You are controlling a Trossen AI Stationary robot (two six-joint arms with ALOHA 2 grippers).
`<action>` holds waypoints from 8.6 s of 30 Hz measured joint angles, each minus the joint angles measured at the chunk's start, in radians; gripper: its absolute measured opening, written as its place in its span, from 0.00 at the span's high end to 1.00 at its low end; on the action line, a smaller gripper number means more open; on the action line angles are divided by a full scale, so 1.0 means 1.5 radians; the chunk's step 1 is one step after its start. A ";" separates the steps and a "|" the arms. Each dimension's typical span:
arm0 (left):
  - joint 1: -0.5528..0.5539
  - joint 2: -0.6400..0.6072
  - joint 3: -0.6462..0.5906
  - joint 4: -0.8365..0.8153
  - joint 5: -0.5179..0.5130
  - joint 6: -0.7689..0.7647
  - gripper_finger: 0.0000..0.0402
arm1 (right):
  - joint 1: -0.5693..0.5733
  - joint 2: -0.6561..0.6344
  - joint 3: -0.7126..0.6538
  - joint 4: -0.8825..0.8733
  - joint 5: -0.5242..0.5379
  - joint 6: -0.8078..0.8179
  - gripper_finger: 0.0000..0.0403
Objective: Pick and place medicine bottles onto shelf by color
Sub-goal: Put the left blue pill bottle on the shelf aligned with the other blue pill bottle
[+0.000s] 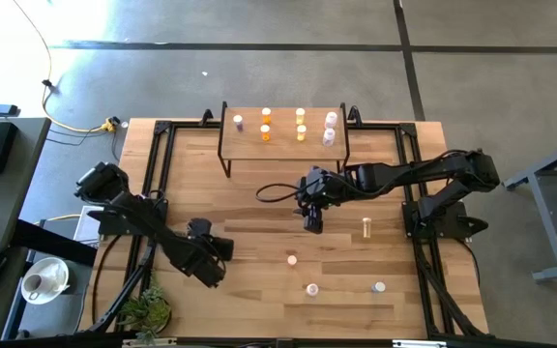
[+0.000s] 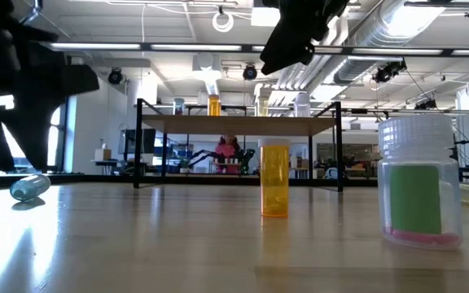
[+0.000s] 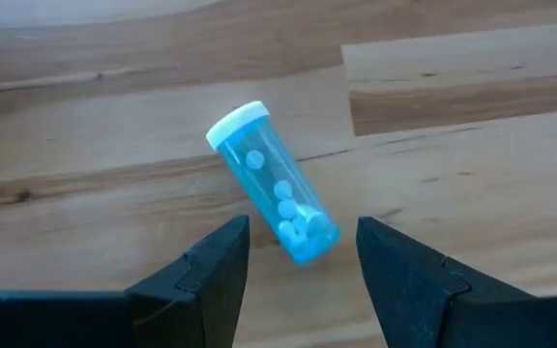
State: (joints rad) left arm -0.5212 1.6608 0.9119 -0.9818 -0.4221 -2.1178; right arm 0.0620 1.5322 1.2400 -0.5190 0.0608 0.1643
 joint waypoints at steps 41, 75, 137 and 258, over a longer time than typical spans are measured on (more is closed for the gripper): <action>0.047 -0.075 -0.001 0.003 -0.098 0.384 0.78 | -0.057 0.000 0.060 0.021 0.051 -0.102 0.55; 0.468 -0.318 0.000 0.401 0.025 1.243 0.78 | -0.202 0.018 0.099 0.255 -0.291 -0.417 0.55; 0.602 -0.565 -0.338 0.783 0.292 1.387 0.78 | -0.218 0.254 0.099 0.607 -0.315 -0.224 0.55; 0.605 -0.674 -0.337 0.612 0.093 1.361 0.49 | -0.312 0.441 0.468 0.165 -0.245 -0.307 0.78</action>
State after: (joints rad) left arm 0.3859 0.6495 0.4057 -0.0643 -0.2825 -0.0761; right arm -0.4057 2.1937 1.9418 -0.2712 -0.3061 -0.2970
